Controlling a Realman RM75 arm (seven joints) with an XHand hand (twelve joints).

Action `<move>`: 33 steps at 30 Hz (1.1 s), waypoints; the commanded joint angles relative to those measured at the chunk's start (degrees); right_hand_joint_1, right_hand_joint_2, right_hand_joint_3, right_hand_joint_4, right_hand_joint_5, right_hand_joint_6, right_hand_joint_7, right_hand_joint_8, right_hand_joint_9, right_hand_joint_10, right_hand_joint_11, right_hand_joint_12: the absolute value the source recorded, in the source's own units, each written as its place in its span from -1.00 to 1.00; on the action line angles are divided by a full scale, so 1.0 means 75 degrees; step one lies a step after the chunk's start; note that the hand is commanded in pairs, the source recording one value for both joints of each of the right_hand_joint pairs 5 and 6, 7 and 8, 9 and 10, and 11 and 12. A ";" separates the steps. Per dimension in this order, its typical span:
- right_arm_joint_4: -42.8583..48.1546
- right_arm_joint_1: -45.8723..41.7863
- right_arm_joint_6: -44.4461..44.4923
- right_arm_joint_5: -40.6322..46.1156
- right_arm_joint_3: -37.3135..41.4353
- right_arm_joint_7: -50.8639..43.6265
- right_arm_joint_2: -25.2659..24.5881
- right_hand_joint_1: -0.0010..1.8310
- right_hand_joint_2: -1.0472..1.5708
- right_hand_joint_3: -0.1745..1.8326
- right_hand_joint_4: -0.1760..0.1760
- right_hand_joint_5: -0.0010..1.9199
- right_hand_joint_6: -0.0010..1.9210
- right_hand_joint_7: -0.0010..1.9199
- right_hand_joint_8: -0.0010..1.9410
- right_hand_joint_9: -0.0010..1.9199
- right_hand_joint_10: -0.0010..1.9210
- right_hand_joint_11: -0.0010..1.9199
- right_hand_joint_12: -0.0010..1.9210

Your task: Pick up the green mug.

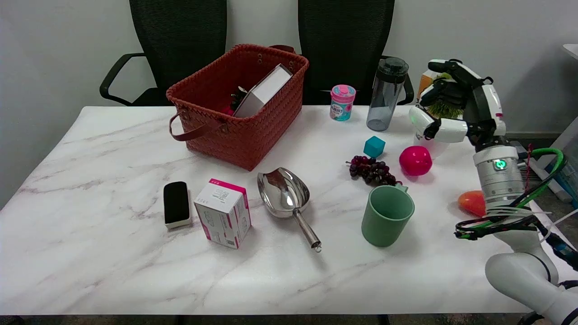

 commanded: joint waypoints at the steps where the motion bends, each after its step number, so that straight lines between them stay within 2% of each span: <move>1: -0.0812 -0.0113 0.0668 -0.0023 0.0201 0.0422 0.0117 0.32 0.00 0.07 0.00 -0.44 -0.44 0.10 0.08 0.07 0.07 0.01 0.01; 13: -0.0806 -0.0473 0.0981 0.0174 0.0073 0.0421 -0.0043 0.31 -0.03 0.09 0.00 -0.36 -0.36 0.11 0.10 0.07 0.07 0.02 0.02; 24: -0.0610 -0.0395 0.1437 -0.0713 -0.0107 0.0422 0.0000 0.30 -0.04 0.09 0.00 -0.34 -0.34 0.11 0.10 0.07 0.07 0.03 0.03; 33: -0.0449 -0.0448 0.1470 -0.0708 -0.0285 0.0358 -0.0011 0.30 -0.04 0.08 0.00 -0.35 -0.35 0.10 0.09 0.06 0.06 0.03 0.03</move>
